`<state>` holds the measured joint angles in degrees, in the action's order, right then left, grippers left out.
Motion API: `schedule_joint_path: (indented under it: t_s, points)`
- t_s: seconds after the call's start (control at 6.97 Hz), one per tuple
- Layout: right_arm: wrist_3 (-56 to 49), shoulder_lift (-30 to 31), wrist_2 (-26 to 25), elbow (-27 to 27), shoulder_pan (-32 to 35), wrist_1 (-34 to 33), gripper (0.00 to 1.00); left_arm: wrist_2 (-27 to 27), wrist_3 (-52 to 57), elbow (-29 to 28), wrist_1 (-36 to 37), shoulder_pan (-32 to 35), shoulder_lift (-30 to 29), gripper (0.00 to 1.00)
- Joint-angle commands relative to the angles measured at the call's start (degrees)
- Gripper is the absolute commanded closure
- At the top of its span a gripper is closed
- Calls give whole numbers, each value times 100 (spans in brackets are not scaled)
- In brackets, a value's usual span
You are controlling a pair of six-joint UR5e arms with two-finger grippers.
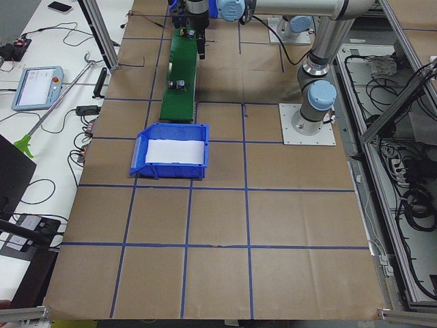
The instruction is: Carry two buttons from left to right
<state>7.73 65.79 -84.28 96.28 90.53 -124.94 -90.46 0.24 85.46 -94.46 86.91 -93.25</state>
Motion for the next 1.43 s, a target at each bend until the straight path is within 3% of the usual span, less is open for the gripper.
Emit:
schedule_joint_path:
  t_s: [0.0,0.14,0.29,0.57,0.86,1.15,1.29]
  points:
    - [-8,-118,-122,57,0,-4,8,11,2,138,146,-7,96,1]
    - [-17,-145,-463,84,0,5,16,28,-33,138,208,-7,97,1]
    - [-69,-145,-588,58,0,14,32,37,-42,138,226,-7,97,1]
    - [-105,-101,-589,-12,-9,110,89,37,2,138,235,-16,97,1]
    - [-471,117,-903,-213,-201,354,96,55,11,138,235,-51,88,1]
    - [-1426,617,-1020,-617,-997,1293,95,64,142,138,235,-60,79,1]
    - [-2241,733,-1011,-671,-1498,1454,95,64,143,138,235,-51,79,1]
